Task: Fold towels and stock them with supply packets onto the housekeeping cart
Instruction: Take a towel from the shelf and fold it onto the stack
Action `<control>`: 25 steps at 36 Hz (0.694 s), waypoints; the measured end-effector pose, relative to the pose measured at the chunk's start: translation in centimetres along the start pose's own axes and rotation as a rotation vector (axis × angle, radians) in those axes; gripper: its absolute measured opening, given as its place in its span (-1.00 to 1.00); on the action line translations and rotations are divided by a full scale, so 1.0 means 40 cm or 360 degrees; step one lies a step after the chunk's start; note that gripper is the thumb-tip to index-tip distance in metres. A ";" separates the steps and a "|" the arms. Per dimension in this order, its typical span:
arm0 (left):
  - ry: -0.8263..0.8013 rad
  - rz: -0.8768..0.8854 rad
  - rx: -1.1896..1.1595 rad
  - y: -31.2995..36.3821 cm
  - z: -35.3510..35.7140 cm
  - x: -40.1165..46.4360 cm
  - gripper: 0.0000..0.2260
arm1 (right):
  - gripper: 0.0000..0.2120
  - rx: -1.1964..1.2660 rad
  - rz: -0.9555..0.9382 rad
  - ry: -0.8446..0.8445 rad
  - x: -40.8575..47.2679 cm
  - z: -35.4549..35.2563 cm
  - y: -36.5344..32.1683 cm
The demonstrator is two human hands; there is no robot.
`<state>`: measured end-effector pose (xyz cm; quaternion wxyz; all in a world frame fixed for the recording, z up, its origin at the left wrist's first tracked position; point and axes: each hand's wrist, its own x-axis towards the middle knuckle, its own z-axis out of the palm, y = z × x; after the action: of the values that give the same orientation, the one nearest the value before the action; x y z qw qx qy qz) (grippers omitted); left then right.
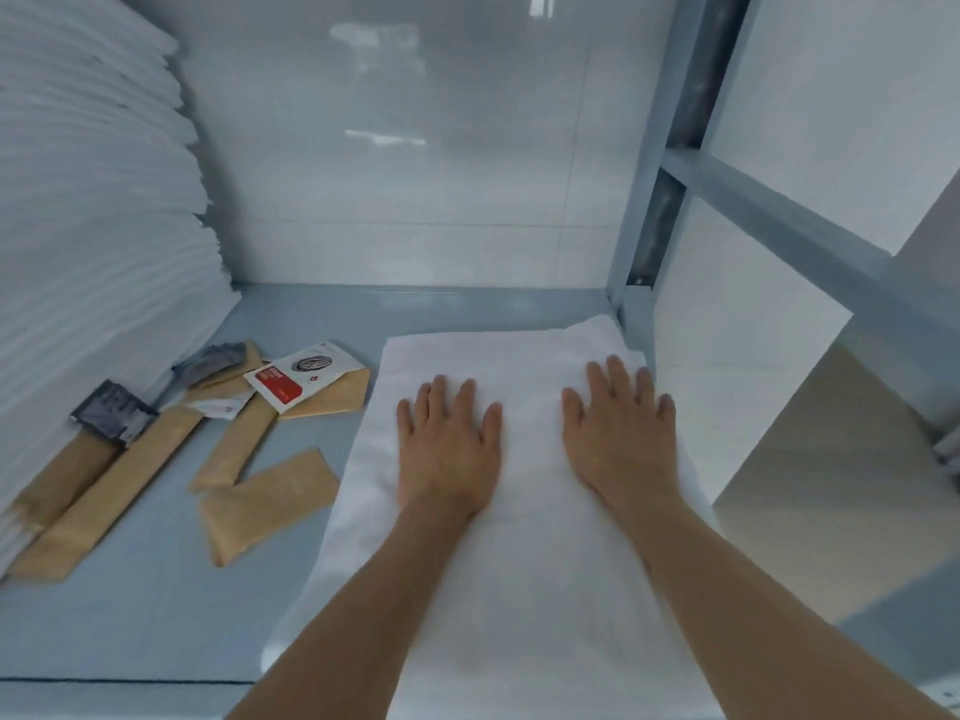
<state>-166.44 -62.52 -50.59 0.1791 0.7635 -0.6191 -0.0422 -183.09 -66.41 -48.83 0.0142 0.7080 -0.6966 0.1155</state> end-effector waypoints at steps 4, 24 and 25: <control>-0.0034 -0.0086 0.0029 0.001 -0.008 -0.008 -0.45 | -0.43 -0.0018 -0.0013 -0.0019 -0.005 -0.013 0.004; 0.0249 -0.0071 -0.0440 -0.365 -0.201 -0.342 -0.87 | -0.60 0.0422 -0.0164 0.0035 -0.149 -0.060 -0.173; 0.0306 -0.0087 -0.0450 -0.389 -0.212 -0.359 -0.87 | -0.61 0.0475 -0.0205 0.0028 -0.168 -0.062 -0.205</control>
<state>-152.86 -44.24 -50.02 0.3418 0.7478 -0.5659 -0.0604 -175.35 -59.12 -46.48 -0.0777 0.7444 -0.6247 0.2227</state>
